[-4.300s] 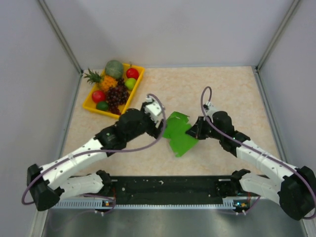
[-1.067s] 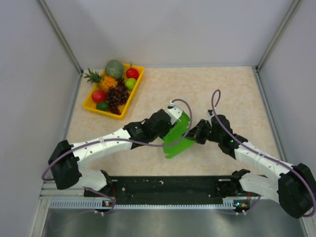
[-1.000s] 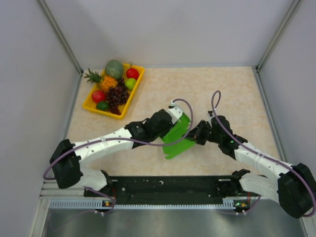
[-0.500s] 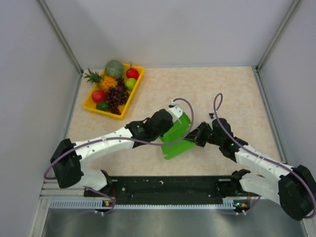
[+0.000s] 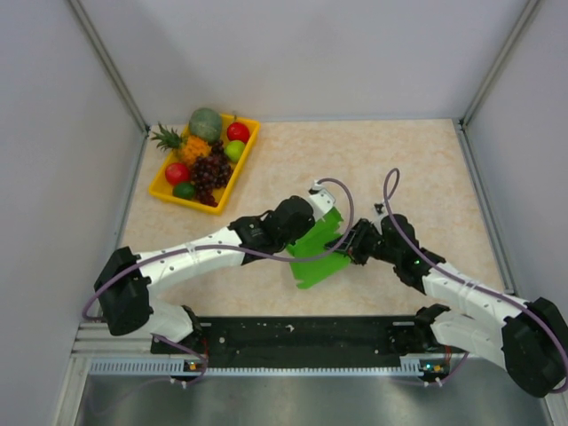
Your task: Fold the paper box
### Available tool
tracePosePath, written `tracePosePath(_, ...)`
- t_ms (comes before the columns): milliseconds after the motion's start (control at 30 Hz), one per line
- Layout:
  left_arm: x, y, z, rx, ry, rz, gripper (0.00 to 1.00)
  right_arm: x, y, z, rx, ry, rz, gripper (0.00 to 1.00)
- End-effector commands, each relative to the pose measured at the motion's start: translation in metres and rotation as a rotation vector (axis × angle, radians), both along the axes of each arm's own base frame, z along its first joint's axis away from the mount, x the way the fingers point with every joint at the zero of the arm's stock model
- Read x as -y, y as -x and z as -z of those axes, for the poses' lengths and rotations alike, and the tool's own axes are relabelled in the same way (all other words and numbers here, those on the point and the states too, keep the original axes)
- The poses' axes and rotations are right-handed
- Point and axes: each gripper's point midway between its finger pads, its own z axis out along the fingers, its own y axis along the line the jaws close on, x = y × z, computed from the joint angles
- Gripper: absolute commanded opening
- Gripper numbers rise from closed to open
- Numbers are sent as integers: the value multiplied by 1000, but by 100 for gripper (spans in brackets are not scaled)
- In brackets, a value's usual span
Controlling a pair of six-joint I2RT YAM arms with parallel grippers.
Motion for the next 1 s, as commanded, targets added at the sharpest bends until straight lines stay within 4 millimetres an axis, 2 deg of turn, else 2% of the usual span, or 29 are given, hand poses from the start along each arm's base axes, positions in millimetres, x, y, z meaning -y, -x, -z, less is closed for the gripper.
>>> tracePosePath(0, 12, 1, -21, 88, 38, 46, 0, -6, 0, -23, 126, -25, -43, 29)
tracePosePath(33, 13, 1, -23, 102, 45, 53, 0, -4, -3, -24, 168, 22, -58, 42)
tracePosePath(100, 11, 5, -26, 122, 49, 70, 0, 7, -4, -16, 184, 113, -51, 62)
tracePosePath(133, 11, 5, -30, 136, 65, 71, 0, 13, -11, -21, 256, 178, -50, 66)
tracePosePath(200, 9, 6, -29, 138, 65, 70, 0, 28, -11, -18, 340, 314, -83, 71)
tracePosePath(233, 9, 7, -29, 138, 67, 72, 0, 35, -21, -26, 393, 370, -55, 72)
tracePosePath(267, 9, 8, -28, 136, 67, 73, 0, 43, -22, -24, 406, 422, -51, 72)
tracePosePath(367, 10, 9, -26, 130, 67, 77, 0, 52, -33, -36, 510, 506, -43, 71)
tracePosePath(400, 10, 10, -26, 130, 70, 79, 0, 51, -36, -39, 527, 510, -42, 67)
tracePosePath(467, 10, 11, -28, 131, 76, 81, 0, 46, -38, -49, 553, 491, -47, 58)
tracePosePath(533, 11, 12, -30, 133, 81, 81, 0, 51, -45, -56, 557, 506, -1, 48)
tracePosePath(567, 11, 11, -30, 134, 82, 81, 0, 52, -46, -57, 553, 504, 10, 43)
tracePosePath(600, 11, 11, -30, 134, 80, 80, 0, 51, -46, -60, 549, 492, 15, 33)
tracePosePath(667, 12, 12, -30, 131, 76, 84, 0, 48, -45, -63, 550, 481, 18, 26)
tracePosePath(967, 15, 14, -30, 128, 71, 94, 0, 38, -49, -59, 578, 505, -7, 24)
